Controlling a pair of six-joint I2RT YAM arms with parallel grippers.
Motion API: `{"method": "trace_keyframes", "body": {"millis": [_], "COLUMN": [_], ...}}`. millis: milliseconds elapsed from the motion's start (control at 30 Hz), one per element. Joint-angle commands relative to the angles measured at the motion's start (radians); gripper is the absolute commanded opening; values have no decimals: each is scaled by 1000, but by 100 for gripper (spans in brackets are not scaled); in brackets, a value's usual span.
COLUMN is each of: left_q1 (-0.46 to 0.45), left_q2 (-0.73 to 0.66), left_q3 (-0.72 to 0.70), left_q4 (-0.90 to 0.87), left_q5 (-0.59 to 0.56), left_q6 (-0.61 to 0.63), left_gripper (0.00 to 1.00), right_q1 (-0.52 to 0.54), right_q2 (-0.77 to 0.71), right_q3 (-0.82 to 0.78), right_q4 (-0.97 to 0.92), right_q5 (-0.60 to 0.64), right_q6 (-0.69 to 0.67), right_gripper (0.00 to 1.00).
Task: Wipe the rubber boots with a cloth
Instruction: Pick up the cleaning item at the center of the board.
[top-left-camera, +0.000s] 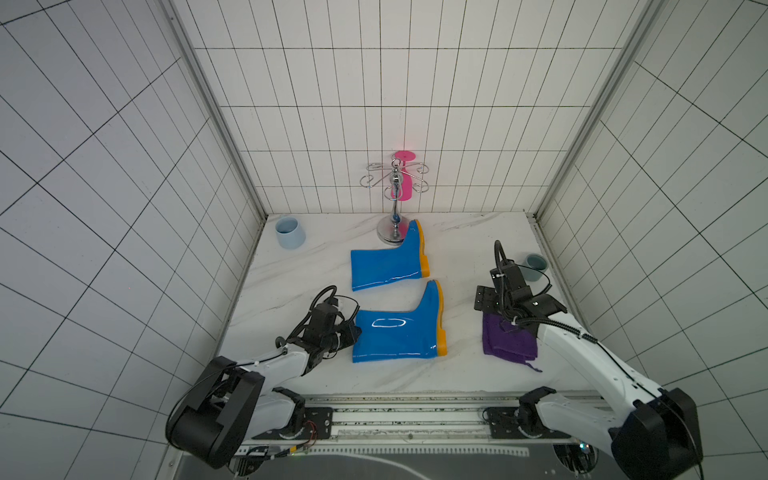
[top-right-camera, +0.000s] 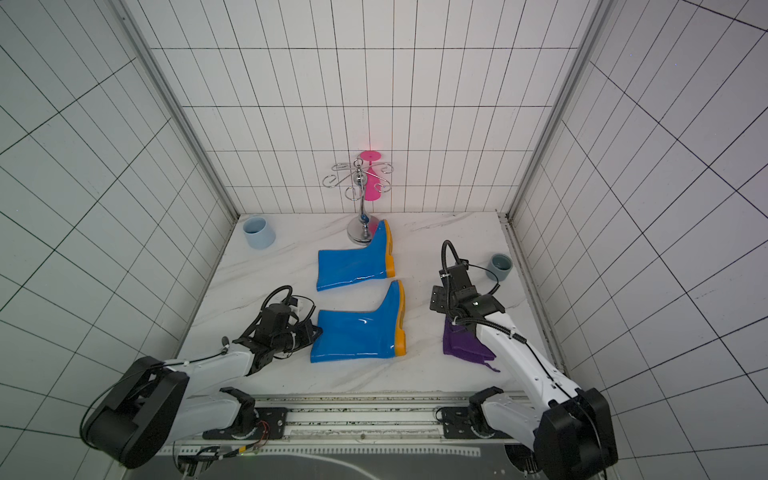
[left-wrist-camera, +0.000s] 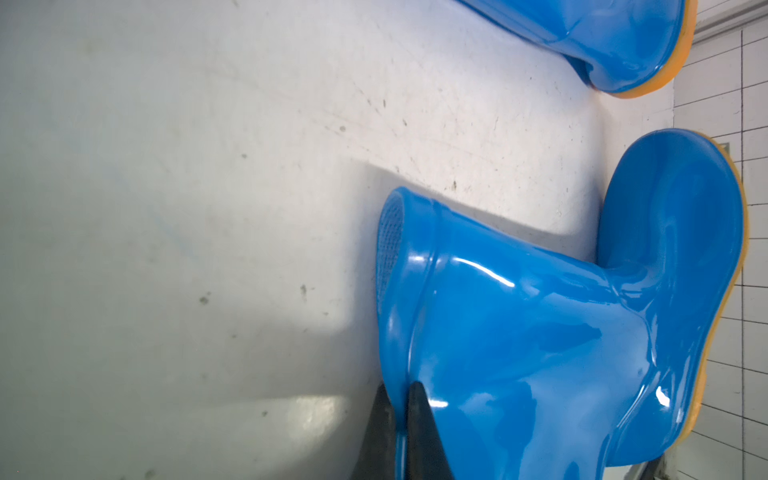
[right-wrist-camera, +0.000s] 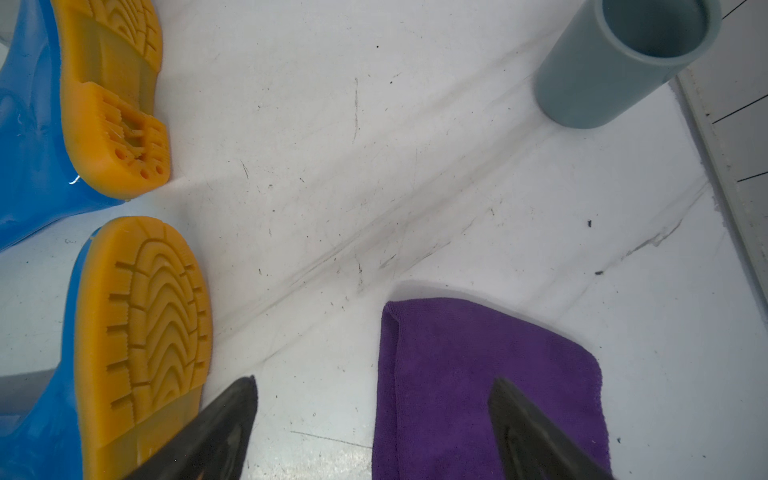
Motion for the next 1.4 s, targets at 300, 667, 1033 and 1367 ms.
{"method": "trace_keyframes", "body": {"millis": [300,667,1033,1367], "left_q1": [-3,-4,-6,-6], "left_q2": [-100,-146,-23,-108], "left_q3": [-51,-89,-84,-107], "left_q4": [-109,-82,-4,-36], "left_q5": [39,35,71,56], "left_q6": [31,25,31,20], "left_gripper": [0,0,0,0], "right_q1": [67,41,-94,-144], "right_q2": [-12,-31,-50,50], "right_q3": [-5,-135,-261,-351], "right_q4": [-175,-242,-113,49], "right_q5": [98,68,-8,-61], "right_q6": [207,500,519,504], "right_gripper": [90,92,91,79]}}
